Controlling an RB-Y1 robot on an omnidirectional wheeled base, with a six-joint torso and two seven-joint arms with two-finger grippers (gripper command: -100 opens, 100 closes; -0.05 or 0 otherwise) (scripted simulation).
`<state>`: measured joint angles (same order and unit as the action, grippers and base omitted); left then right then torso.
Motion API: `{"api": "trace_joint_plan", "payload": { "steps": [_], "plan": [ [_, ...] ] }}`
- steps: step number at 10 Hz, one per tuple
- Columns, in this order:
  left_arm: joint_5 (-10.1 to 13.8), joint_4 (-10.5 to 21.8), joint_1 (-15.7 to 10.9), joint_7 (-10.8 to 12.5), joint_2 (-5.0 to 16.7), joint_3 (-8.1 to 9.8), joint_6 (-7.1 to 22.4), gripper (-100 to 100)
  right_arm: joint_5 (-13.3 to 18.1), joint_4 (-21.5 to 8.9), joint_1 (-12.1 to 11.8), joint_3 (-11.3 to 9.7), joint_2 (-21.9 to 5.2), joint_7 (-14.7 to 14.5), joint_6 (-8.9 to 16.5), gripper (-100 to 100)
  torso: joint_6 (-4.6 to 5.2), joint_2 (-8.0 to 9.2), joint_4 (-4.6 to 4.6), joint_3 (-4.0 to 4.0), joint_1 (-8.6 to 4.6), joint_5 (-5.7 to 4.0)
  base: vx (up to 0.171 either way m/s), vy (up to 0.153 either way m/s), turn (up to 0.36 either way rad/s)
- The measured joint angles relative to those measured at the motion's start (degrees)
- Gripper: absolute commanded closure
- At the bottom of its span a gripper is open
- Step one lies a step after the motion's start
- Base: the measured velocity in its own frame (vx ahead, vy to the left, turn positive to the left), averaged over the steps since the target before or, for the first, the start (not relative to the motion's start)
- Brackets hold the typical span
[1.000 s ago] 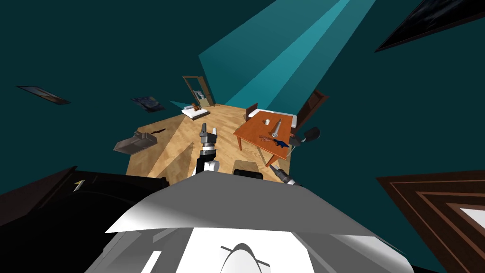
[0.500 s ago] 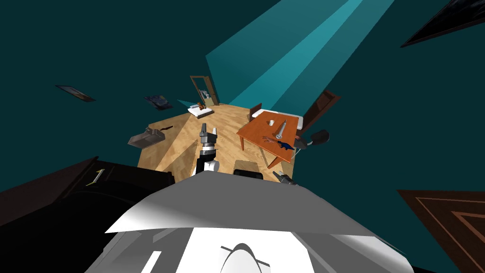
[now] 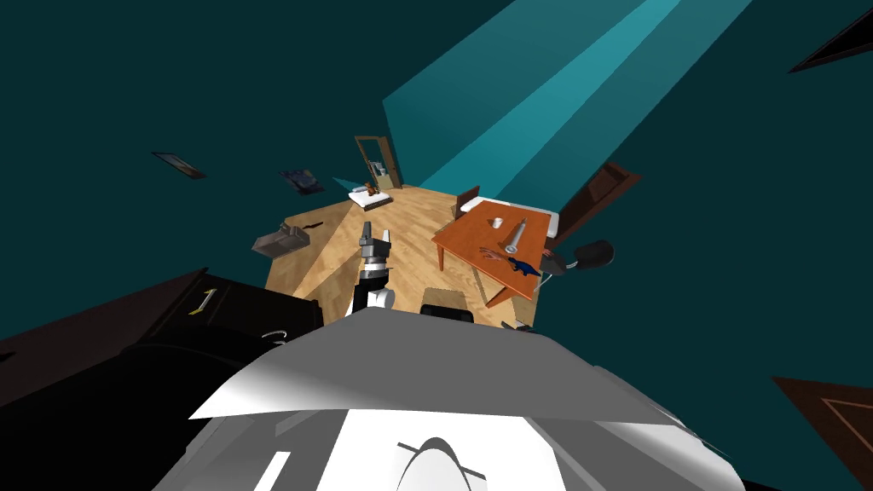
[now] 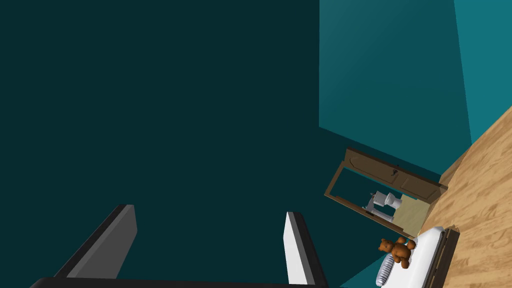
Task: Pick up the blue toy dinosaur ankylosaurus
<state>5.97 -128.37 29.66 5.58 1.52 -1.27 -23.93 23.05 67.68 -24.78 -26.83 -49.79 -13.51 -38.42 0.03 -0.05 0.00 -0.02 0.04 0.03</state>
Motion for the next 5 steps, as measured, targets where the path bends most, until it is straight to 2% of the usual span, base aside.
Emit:
{"api": "trace_joint_plan", "payload": {
  "steps": [1, 2, 3, 4, 5],
  "plan": [
    [0.00, 0.00, 0.00, 0.00, 0.00, 0.00, 0.00, 0, 0.18, -1.18, 0.14, -0.17, -0.22, -0.12, 0.13, -100, 0.01, 0.03, 0.01, 0.02, -0.04, -0.02, 0.025, 0.025, 0.191],
    [0.00, 0.00, -0.01, 0.00, 0.00, 0.00, 0.00, 0, 1.09, -3.17, 1.00, -1.12, -1.72, -0.44, -0.30, -100, -0.05, -0.03, 0.00, -0.01, -0.01, 0.00, 0.029, 0.027, 0.150],
    [0.00, 0.00, 0.00, 0.00, 0.00, 0.00, 0.00, 0, 1.55, -6.04, 1.51, -1.47, -2.40, -1.00, -1.27, -100, -0.01, -0.04, -0.01, -0.02, 0.00, -0.01, 0.041, 0.048, 0.239],
    [0.00, 0.00, 0.00, 0.00, 0.00, -0.01, 0.00, 0, 2.34, -6.42, 0.77, -2.11, -4.69, -1.38, -1.08, -100, -0.04, -0.09, -0.01, -0.04, 0.08, 0.02, 0.038, 0.029, 0.128],
    [0.00, 0.00, 0.00, 0.00, 0.00, 0.00, 0.00, 0, 2.94, -7.60, 1.18, -2.70, -5.55, -1.63, -0.81, -100, -0.01, -0.09, -0.01, -0.05, 0.04, 0.00, 0.015, 0.006, -0.014]
  ]
}}
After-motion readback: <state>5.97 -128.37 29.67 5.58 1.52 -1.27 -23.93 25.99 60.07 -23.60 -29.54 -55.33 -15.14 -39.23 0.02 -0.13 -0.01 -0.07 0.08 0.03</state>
